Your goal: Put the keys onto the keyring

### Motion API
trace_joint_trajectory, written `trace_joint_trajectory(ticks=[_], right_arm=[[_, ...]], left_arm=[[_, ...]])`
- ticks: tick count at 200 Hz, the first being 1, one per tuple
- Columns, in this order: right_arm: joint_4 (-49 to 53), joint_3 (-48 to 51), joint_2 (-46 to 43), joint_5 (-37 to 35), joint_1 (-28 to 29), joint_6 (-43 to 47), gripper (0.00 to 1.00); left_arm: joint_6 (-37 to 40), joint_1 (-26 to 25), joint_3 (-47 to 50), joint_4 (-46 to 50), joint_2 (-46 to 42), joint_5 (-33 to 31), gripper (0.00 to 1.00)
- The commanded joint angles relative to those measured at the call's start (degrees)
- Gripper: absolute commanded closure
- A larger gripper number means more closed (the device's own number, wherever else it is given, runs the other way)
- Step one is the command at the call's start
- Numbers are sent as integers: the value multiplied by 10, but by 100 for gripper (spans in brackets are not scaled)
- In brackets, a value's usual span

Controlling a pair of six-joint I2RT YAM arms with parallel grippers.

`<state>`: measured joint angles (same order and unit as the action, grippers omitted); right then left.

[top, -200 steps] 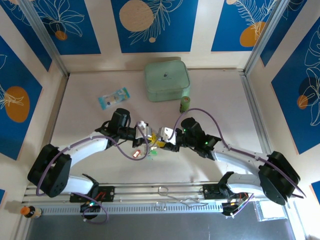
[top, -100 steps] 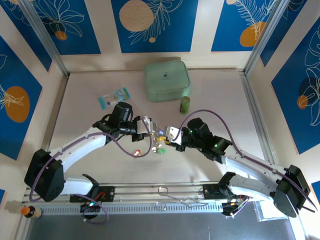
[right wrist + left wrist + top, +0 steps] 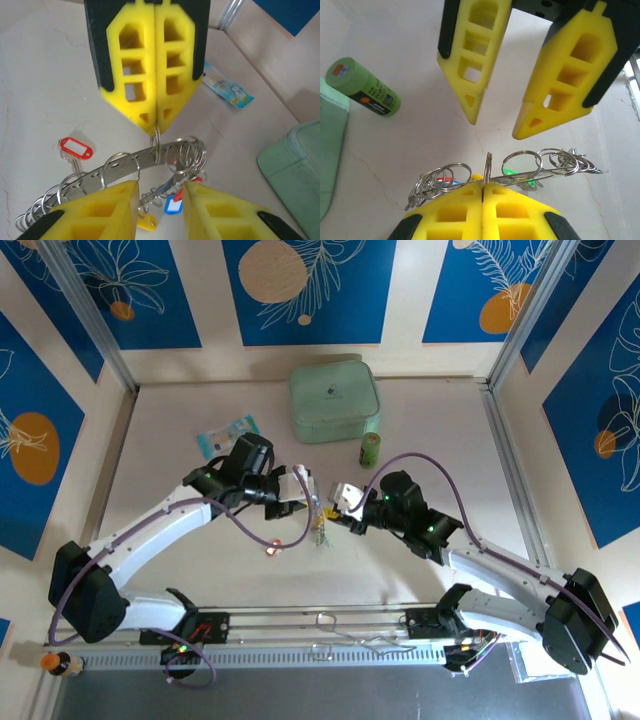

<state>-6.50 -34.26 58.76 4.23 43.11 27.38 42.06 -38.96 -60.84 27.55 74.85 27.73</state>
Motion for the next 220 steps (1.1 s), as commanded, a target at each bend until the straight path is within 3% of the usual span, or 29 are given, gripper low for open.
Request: trace_joint_trajectory(ticks=[1,61,109,166,200,220], right_arm=[[-20,4,7,32,2,-5,71],[-43,-5,33,41,21,-9,71],[-52,-5,42,37,28,-12,87],[-53,-7,46,39,28,-13,89],[-53,-4,45,52,26,-20,100],[-64,9,34,68,19,-34,100]], left_arm=[[-9,-9,-24,25,-8,-2,100],[-3,-14,-24,20,-16,6,100],[7,-17,-24,28,-18,14,100],[18,-18,-26,27,-19,47,100],[22,-18,-21,25,-26,64,100],[13,-17,-12,10,-36,68,100]])
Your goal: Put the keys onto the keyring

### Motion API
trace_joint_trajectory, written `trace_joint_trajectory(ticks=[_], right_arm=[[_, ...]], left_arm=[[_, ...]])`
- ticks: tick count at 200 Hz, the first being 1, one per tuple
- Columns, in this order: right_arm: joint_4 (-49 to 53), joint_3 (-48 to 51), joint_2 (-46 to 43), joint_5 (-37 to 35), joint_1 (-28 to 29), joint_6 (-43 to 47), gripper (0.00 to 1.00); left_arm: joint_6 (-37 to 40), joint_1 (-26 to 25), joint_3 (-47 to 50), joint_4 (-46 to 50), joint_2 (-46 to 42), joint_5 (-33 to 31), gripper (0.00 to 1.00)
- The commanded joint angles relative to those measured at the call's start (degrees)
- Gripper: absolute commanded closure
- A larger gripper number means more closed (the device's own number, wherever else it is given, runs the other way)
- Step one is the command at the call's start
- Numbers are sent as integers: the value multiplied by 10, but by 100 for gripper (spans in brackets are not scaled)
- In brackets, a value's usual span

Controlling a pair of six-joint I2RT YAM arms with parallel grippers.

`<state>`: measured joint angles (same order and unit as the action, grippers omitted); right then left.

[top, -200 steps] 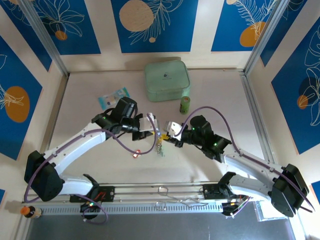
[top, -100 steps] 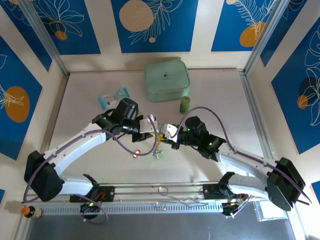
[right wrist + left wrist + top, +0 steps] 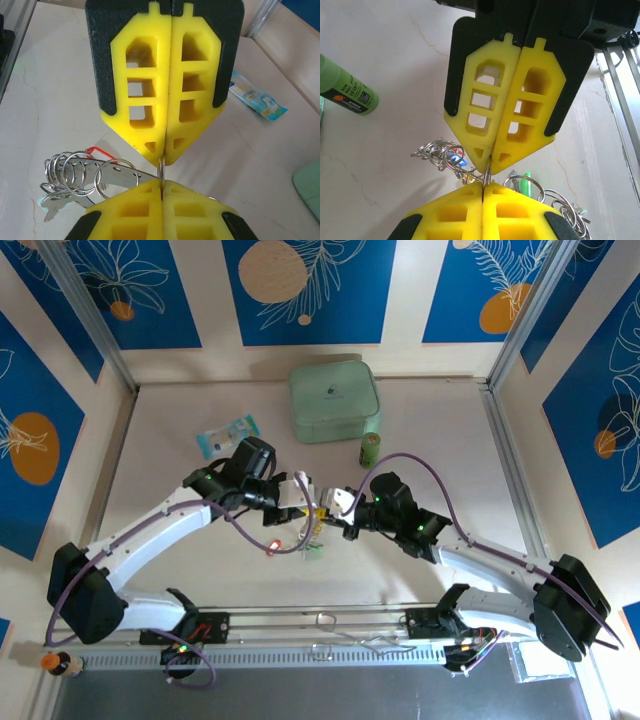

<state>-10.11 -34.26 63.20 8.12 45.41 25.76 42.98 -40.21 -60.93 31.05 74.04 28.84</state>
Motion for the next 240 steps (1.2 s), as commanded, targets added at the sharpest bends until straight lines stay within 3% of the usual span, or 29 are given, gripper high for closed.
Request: trace_joint_trajectory(ticks=[1,24,50,74,98,134,209,240], right_arm=[[-29,11,-12,31,-5,-18,100],[-44,28,-33,53,-20,-35,100],[-51,43,-54,75,-32,-42,100],[-65,50,-62,91,-38,-52,100],[-71,52,-63,102,-39,-60,100],[-83,54,-68,112,-40,-71,100],[-101,42,-65,132,-31,-89,100],[-109,37,-62,127,-24,-93,100]], left_arm=[[3,-5,-11,-26,-28,56,100],[-39,15,15,-70,-52,76,69],[-127,81,53,-152,-78,195,56],[-170,118,103,-225,-85,270,54],[-148,121,145,-257,-77,309,58],[-197,115,256,-453,-113,291,59],[-218,91,265,-480,-93,284,60],[-218,84,266,-483,-88,284,66]])
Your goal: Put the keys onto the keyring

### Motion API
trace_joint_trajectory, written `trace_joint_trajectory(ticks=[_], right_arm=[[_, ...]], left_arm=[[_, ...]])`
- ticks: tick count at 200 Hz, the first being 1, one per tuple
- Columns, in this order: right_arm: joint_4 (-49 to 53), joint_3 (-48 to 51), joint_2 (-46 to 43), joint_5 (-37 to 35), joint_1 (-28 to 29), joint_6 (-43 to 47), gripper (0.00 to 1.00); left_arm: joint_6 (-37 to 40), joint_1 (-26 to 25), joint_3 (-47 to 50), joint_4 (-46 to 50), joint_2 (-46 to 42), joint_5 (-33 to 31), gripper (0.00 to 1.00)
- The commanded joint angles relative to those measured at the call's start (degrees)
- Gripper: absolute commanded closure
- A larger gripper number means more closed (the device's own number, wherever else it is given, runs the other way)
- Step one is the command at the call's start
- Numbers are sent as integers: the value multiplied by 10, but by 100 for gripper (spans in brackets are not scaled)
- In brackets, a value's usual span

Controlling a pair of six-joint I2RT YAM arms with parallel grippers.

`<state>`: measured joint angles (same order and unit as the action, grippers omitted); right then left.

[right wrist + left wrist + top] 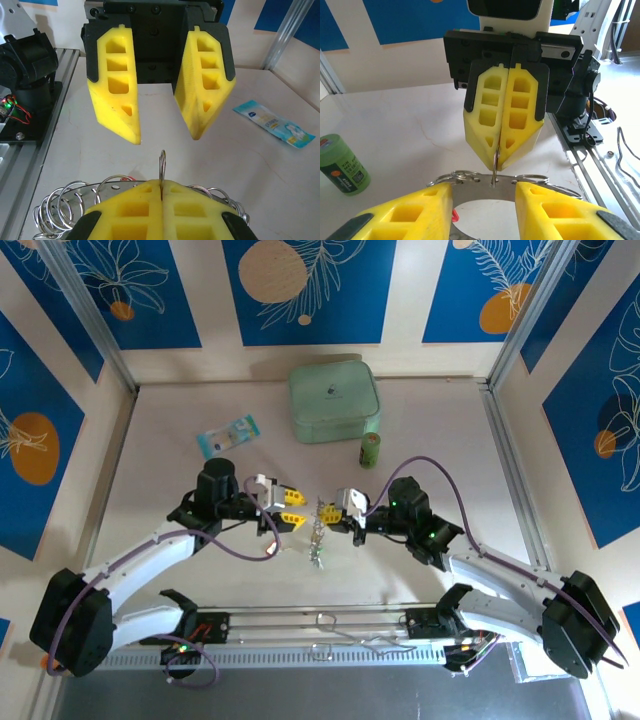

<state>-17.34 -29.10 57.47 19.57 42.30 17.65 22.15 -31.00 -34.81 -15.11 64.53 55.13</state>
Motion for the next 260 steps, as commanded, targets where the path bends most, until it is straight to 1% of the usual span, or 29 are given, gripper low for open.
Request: trace_joint_trajectory(ticks=[1,55,87,116,140,144,161,174,195,218,237,260], right_arm=[[-38,-15,-4,13,7,-12,100],[-60,-23,10,6,22,-19,100],[-74,-26,22,6,28,-22,100],[-81,-25,27,1,30,-26,100],[-71,-24,26,-17,30,-23,100],[-64,-24,25,-24,30,-21,96],[-6,-35,19,-71,29,-2,75],[70,-52,18,-98,28,27,70],[162,-77,19,-125,28,59,69],[197,-89,15,-112,29,66,70],[188,-88,19,-93,30,65,70],[161,-84,28,-93,30,54,70]], left_arm=[[-10,-8,4,-21,7,21,66],[-9,-11,3,-18,13,33,72],[-9,-12,3,-22,13,32,81],[-8,-11,-1,-20,11,29,100],[-3,-12,-1,-16,3,22,100],[-2,-12,-2,-15,1,19,100],[26,-16,-10,17,-13,-16,100],[70,-25,-26,76,-22,-57,100],[137,-44,-67,186,-23,-132,100],[166,-64,-113,276,-5,-191,100],[165,-75,-133,304,6,-209,100],[164,-84,-146,317,11,-209,100]])
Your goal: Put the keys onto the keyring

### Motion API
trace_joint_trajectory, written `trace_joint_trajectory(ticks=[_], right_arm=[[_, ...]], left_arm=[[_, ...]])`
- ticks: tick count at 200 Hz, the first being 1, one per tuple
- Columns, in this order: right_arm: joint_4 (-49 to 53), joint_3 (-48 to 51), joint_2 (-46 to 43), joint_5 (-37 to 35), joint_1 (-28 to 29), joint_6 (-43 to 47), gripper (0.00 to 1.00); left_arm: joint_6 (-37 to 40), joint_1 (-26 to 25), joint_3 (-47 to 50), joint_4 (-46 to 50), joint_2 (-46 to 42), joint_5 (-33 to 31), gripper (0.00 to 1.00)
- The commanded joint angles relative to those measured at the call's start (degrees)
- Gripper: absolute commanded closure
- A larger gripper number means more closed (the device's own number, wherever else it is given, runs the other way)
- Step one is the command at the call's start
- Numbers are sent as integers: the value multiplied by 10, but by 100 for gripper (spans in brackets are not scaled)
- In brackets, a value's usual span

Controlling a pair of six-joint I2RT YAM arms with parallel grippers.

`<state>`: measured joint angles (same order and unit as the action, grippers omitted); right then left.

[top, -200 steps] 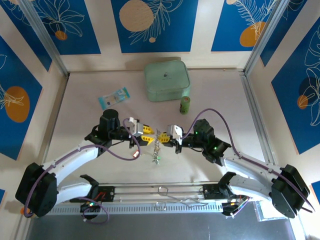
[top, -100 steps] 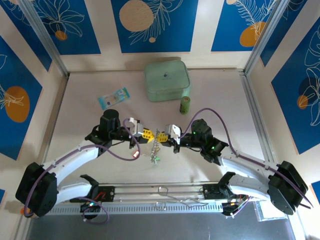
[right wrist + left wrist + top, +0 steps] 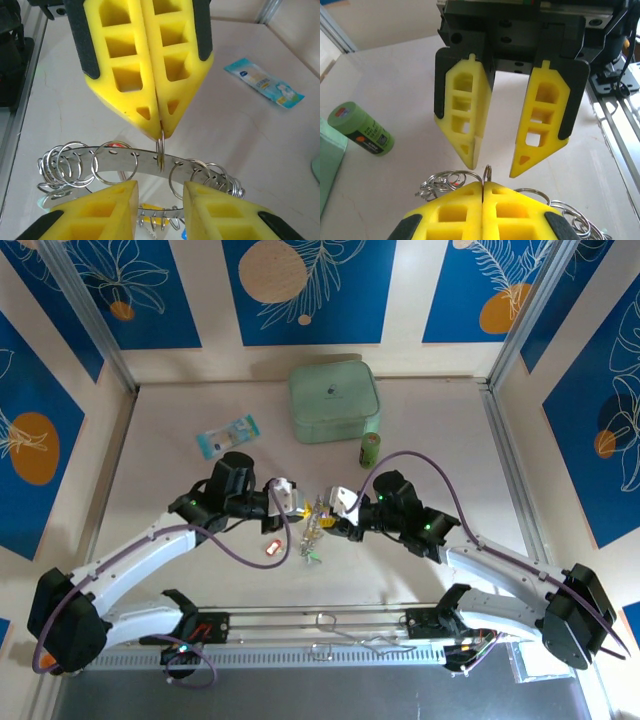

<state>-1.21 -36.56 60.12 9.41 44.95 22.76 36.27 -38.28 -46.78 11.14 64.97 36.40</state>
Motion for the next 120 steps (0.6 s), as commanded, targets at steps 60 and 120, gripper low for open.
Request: trace_joint_trajectory(ticks=[60,120], right_arm=[[-41,-15,21,42,5,-14,75],[-69,6,24,47,4,-11,81]], left_arm=[[11,-21,-50,68,18,-25,100],[5,-23,-52,67,15,-22,100]])
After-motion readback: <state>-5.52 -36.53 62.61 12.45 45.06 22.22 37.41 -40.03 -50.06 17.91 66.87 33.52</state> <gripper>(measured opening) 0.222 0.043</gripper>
